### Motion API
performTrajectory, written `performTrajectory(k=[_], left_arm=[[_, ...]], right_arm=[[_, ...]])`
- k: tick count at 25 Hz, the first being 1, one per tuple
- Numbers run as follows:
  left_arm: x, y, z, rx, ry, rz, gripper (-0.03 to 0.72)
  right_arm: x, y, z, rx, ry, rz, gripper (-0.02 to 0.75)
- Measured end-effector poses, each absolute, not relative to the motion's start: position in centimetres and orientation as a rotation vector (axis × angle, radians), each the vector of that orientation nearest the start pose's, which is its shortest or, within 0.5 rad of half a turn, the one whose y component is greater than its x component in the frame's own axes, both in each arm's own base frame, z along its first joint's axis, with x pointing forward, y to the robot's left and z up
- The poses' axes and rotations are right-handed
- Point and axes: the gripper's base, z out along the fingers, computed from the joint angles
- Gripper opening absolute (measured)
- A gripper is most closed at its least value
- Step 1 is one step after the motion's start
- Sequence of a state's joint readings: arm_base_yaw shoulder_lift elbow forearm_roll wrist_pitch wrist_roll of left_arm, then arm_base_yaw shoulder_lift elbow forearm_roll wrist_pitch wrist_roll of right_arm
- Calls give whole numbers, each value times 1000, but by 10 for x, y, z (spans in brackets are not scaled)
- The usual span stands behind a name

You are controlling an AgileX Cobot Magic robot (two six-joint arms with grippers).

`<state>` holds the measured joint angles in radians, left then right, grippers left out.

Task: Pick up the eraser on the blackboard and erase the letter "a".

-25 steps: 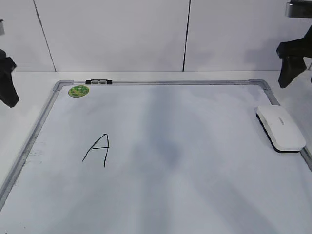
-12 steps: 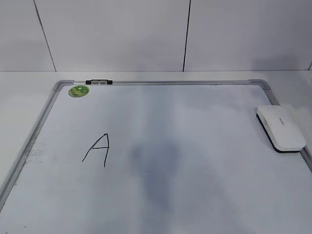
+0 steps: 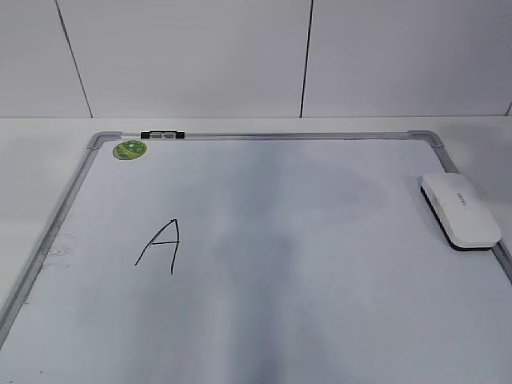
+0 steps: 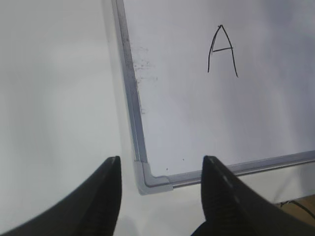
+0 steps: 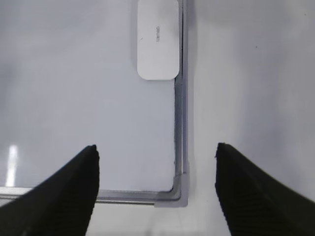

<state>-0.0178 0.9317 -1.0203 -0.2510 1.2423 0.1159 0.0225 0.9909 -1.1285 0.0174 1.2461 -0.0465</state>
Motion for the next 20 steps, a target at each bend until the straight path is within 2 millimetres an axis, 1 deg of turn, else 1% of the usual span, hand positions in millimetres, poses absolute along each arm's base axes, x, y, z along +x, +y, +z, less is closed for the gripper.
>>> performTrajectory(k=[2, 7, 11, 16, 20], left_arm=[[130, -24, 355, 148, 2589, -304, 393], [84, -23, 339, 153, 2523, -297, 393], [56, -22, 322, 160, 2478, -291, 393], [29, -22, 301, 168, 2423, -284, 393], [13, -20, 287, 172, 2378, -249, 393]], right_arm=[[148, 6, 373, -87, 2588, 35, 581], [109, 8, 349, -76, 2584, 82, 580], [79, 8, 331, -59, 2552, 87, 580], [42, 6, 317, -51, 2452, 83, 580], [18, 0, 311, -44, 2360, -6, 580]])
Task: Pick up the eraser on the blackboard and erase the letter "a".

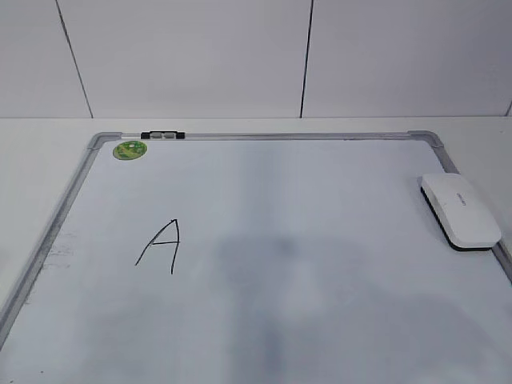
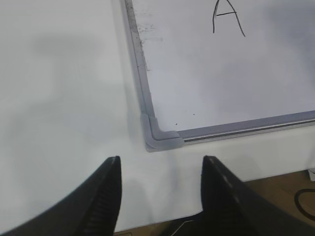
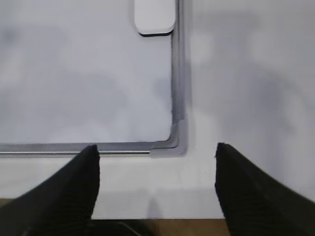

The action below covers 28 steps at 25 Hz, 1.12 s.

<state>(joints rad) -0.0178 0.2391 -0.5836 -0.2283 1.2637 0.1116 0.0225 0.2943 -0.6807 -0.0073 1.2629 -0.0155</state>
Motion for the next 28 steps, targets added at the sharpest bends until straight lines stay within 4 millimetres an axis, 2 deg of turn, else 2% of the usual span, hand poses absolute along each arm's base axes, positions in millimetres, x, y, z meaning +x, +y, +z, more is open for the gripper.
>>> performTrajectory(k=[5, 8, 13, 18, 28], left_arm=[[3, -17, 281, 174, 2333, -200, 393], [2, -16, 280, 171, 2322, -183, 393], [6, -14, 279, 161, 2288, -163, 393], [12, -13, 277, 148, 2244, -144, 393], [15, -13, 276, 142, 2223, -142, 393]], right_arm=[[6, -7, 303, -33, 2318, -101, 580], [8, -7, 297, -34, 2339, -108, 580], [14, -7, 275, -40, 2407, -110, 580], [22, -7, 270, -46, 2356, -111, 580], [24, -7, 269, -48, 2343, -110, 579]])
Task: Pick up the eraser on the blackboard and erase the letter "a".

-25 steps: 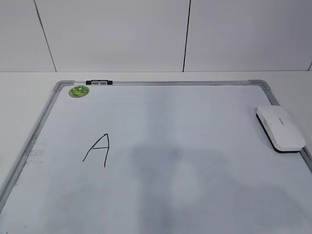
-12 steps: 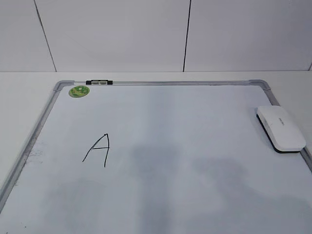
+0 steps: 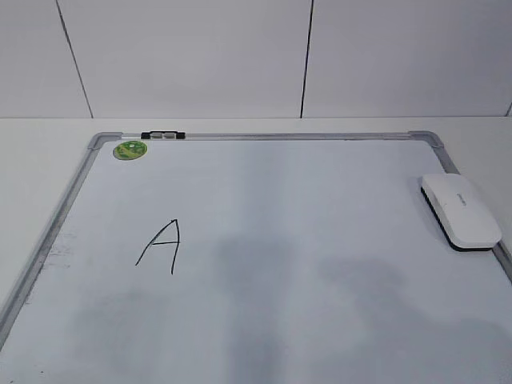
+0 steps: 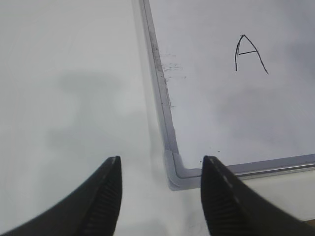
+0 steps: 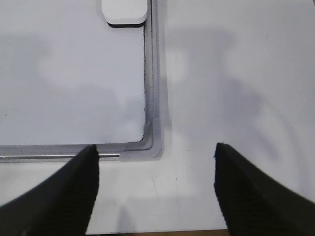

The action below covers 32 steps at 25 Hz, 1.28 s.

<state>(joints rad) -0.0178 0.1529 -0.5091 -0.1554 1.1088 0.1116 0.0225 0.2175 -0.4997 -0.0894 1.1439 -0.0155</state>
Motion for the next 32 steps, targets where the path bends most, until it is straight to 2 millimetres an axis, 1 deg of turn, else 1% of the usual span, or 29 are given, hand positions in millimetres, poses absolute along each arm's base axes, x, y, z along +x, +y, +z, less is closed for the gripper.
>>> performTrajectory(k=[2, 3, 8, 23, 26, 32], left_arm=[[15, -13, 276, 142, 2222, -142, 393], [15, -13, 276, 142, 2222, -142, 416], [15, -13, 276, 142, 2222, -142, 398], [12, -13, 277, 142, 2206, -141, 390], [7, -13, 277, 143, 2173, -138, 378], [-6, -13, 277, 144, 2086, -134, 361]], right_arm=[[24, -7, 269, -48, 2343, -110, 579], [24, -7, 269, -48, 2343, -110, 579], [24, -7, 269, -48, 2343, -110, 579], [22, -7, 270, -47, 2334, -110, 578], [18, -7, 270, -45, 2304, -109, 578], [0, -7, 271, -36, 2182, -106, 578]])
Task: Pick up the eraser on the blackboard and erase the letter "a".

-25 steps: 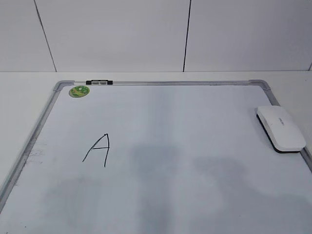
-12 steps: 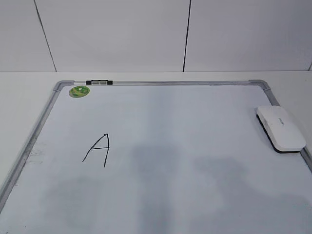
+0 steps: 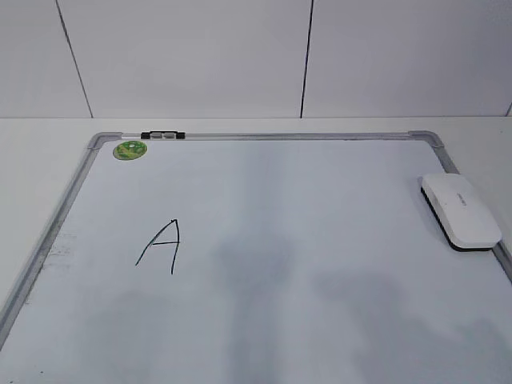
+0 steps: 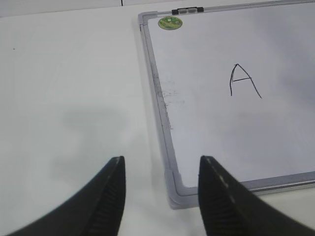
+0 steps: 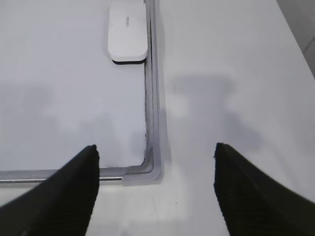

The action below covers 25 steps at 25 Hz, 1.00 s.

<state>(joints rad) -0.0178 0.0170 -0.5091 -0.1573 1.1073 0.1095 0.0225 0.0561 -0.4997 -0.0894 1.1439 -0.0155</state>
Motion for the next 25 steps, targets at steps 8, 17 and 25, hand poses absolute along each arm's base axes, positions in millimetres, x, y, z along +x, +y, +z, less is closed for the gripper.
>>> performTrajectory(k=[8, 17, 25], left_arm=[[-7, -13, 277, 144, 2080, -140, 360], [-7, -13, 277, 145, 2080, -141, 350], [-7, -13, 277, 145, 2080, -141, 323]], right_arm=[[-11, -8, 271, -30, 2109, -107, 578], [-11, -8, 271, -30, 2109, -109, 578], [-11, -8, 271, -30, 2109, -109, 577]])
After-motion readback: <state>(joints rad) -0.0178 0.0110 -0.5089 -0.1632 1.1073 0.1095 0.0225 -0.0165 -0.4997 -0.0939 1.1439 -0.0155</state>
